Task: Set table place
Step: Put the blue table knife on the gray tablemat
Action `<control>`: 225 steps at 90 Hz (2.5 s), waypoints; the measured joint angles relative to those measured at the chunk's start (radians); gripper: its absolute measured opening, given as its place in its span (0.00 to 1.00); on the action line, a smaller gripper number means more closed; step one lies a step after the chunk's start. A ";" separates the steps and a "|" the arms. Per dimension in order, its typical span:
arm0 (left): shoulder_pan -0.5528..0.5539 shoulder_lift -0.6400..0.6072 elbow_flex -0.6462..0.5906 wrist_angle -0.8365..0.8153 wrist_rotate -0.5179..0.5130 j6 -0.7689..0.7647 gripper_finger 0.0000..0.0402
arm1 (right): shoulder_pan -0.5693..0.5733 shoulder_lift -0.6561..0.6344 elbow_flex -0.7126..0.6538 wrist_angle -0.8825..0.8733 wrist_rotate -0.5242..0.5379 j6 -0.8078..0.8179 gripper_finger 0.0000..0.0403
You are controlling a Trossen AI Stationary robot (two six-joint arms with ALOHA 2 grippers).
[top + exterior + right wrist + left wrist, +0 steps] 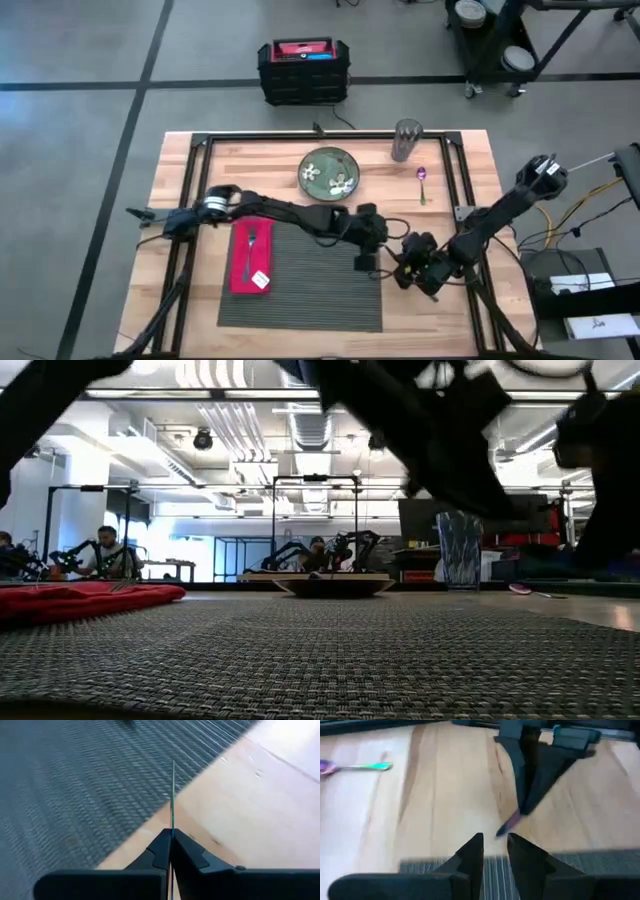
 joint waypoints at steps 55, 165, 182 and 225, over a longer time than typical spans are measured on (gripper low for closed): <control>-0.312 -0.085 -0.384 -0.221 -0.193 -0.472 0.19 | 0.006 -0.018 0.102 -0.018 0.034 -0.211 0.00; -0.303 -0.119 -0.458 0.000 -0.265 -0.429 0.19 | -0.065 -0.028 0.192 0.302 0.032 -0.331 0.00; -0.312 -0.212 -0.456 -0.056 -0.296 -0.452 0.19 | -0.120 0.015 0.192 0.401 -0.009 -0.318 0.00; -0.326 -0.237 -0.557 -0.039 -0.361 -0.484 0.19 | -0.251 0.182 0.190 0.463 -0.128 -0.313 0.00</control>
